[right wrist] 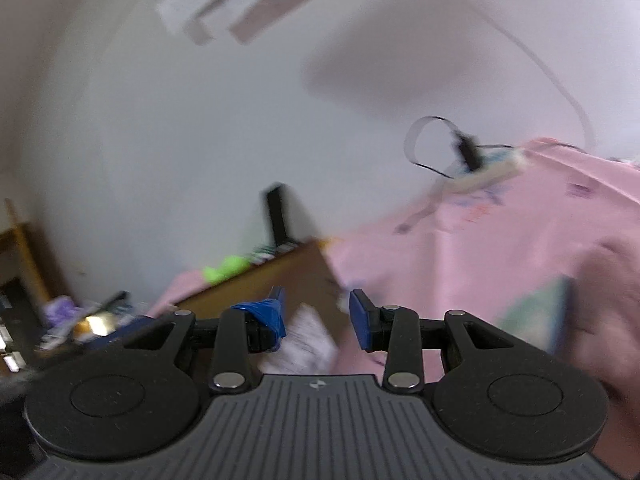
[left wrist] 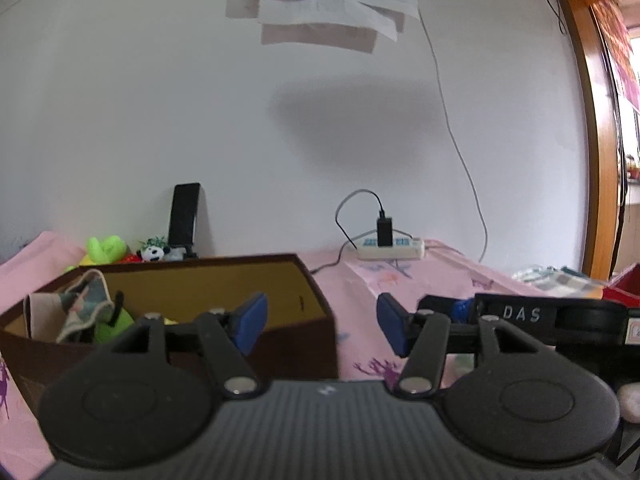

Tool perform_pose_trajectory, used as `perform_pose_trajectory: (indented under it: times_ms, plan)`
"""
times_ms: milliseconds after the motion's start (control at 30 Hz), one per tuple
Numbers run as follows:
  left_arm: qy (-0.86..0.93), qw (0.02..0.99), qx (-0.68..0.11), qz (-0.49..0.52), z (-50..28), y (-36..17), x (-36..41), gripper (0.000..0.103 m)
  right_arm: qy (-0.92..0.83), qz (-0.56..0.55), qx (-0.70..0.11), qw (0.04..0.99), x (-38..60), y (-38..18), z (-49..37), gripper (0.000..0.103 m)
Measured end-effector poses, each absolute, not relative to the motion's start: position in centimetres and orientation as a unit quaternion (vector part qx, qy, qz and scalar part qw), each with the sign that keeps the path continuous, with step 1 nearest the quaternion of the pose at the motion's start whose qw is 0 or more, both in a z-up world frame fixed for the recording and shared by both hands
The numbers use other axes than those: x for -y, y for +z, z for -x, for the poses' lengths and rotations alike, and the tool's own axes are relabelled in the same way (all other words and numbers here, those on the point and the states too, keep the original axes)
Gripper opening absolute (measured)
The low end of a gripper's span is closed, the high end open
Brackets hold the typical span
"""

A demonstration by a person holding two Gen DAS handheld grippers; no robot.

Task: Organize soft objects
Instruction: 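Move the right gripper back to the mint-green cloth on the sheet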

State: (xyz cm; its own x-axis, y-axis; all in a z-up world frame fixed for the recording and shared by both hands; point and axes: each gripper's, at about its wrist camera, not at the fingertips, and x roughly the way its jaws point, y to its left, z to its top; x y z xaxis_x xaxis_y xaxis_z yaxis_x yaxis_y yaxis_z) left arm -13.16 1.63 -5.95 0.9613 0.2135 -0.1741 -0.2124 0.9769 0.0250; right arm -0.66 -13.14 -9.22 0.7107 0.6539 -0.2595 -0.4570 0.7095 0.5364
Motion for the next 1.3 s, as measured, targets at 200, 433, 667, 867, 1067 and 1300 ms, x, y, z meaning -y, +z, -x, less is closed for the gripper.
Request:
perform_pose_trajectory:
  times_ms: [200,433,667,867,1067,1300]
  plan:
    - [0.103,0.987,-0.12,0.007,12.1,-7.6,0.1,0.059,0.275,-0.243,-0.24,0.899,15.7,-10.8,0.9,0.017]
    - [0.094,0.984,-0.149,0.03,10.7,-9.5,0.8,0.059,0.276,-0.266,-0.243,0.891,16.5,-11.3,1.4,0.014]
    - [0.086,0.982,-0.166,0.038,10.0,-10.1,0.8,0.061,0.276,-0.27,-0.244,0.889,16.7,-11.5,1.8,0.013]
    - [0.081,0.979,-0.186,0.025,9.3,-10.5,1.2,0.061,0.265,-0.279,-0.244,0.89,17.1,-11.7,1.7,0.01]
    - [0.082,0.979,-0.187,0.011,9.3,-10.6,1.9,0.063,0.251,-0.303,-0.256,0.883,17.6,-12.2,1.2,0.01]
    - [0.086,0.976,-0.198,0.033,8.9,-10.7,1.1,0.064,0.233,-0.311,-0.25,0.887,17.9,-12.3,1.5,0.014]
